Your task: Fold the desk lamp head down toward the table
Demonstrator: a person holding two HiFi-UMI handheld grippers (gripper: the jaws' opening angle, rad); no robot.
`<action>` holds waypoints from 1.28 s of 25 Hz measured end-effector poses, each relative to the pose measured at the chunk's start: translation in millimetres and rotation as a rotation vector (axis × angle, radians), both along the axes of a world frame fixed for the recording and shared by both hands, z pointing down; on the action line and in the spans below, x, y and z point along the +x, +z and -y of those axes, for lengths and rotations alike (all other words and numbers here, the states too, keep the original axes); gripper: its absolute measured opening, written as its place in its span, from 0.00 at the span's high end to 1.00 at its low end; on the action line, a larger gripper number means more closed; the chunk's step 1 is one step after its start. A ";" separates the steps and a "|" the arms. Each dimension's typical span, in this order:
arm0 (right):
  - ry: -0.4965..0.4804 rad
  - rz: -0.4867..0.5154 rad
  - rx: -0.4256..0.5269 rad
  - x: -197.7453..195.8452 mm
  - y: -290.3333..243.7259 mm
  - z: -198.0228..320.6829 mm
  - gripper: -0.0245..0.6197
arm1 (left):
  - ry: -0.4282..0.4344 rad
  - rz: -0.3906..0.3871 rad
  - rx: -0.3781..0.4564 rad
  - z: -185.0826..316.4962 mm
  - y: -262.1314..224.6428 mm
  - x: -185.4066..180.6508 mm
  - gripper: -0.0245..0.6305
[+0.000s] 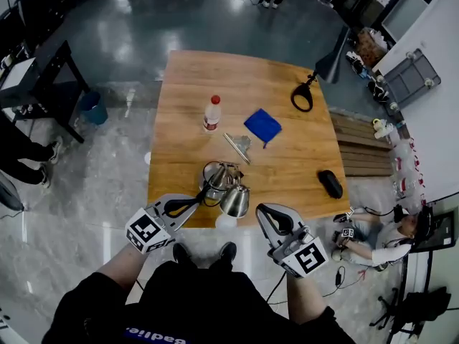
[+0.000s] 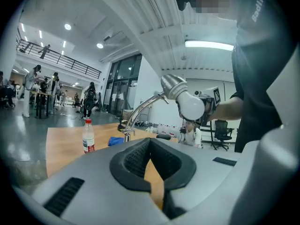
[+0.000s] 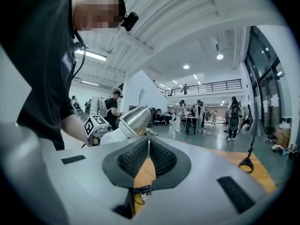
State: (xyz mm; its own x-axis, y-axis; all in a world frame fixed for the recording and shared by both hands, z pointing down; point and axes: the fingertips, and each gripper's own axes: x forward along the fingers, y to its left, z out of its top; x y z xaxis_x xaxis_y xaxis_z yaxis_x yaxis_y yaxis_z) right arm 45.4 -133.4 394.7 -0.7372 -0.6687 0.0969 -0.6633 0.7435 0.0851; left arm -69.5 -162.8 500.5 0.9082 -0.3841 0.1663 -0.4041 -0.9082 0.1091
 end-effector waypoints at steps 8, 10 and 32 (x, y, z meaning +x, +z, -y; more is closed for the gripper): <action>-0.078 -0.107 0.058 9.8 6.4 44.6 0.96 | 0.013 0.079 0.006 51.3 37.2 34.4 0.96; -0.113 -0.141 0.079 7.5 8.8 51.6 0.96 | 0.008 0.092 0.009 63.3 45.3 40.6 0.96; -0.545 -0.692 0.319 -44.5 53.1 84.2 0.83 | 0.109 0.178 0.020 114.3 81.8 99.6 0.74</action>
